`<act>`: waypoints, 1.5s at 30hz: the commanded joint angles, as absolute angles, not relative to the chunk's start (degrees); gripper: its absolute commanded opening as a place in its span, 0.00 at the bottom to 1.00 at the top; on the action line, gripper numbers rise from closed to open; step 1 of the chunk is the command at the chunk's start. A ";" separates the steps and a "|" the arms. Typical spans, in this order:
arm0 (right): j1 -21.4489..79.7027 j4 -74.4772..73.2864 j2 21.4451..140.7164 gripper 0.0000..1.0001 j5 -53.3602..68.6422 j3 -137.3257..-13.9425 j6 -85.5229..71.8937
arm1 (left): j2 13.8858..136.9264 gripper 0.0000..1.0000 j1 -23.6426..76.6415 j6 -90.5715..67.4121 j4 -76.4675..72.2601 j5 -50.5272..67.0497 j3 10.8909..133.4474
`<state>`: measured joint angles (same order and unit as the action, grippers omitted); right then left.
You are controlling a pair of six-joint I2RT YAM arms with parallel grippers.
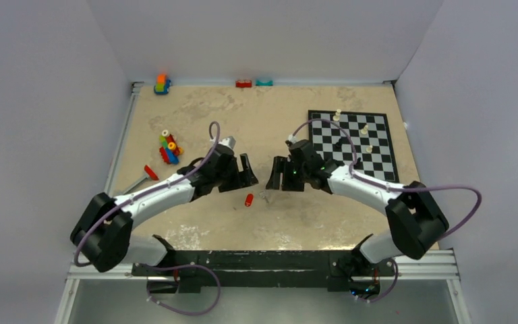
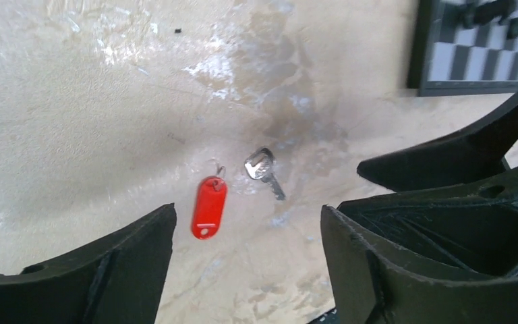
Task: Remove the keys from the keyring
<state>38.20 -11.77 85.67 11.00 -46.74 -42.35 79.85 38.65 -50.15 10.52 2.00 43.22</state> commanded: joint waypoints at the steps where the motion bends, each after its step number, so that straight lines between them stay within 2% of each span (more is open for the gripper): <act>1: 38.18 -18.78 78.53 0.71 5.91 -52.05 -37.33 | 71.75 0.89 38.50 -46.86 14.05 0.19 46.22; 2: 38.18 -19.73 77.31 0.73 5.42 -52.88 -36.56 | 70.28 0.97 38.52 -46.29 15.14 0.22 46.70; 4: 38.17 -22.15 75.27 0.75 4.25 -54.58 -35.51 | 67.57 1.00 38.50 -44.94 16.89 -1.14 47.77; 12: 38.13 -24.57 66.24 0.80 3.90 -58.05 -31.76 | 58.64 1.00 38.50 -38.83 23.41 -2.10 52.52; 19: 38.19 -18.77 55.71 0.83 5.58 -56.24 -28.66 | 50.48 1.00 38.50 -33.55 26.74 -2.22 54.62; 30: 38.16 -6.69 40.23 0.84 0.78 -44.76 -32.88 | 40.46 1.00 38.50 -27.27 30.21 -3.76 52.98; 34: 38.15 -4.36 34.95 0.93 -5.56 -39.95 -35.24 | 36.57 1.00 38.50 -26.36 30.41 -5.00 49.53; 45: 38.15 -10.61 32.56 0.93 -11.81 -37.96 -38.84 | 28.15 1.00 38.47 -25.84 34.47 -10.43 43.83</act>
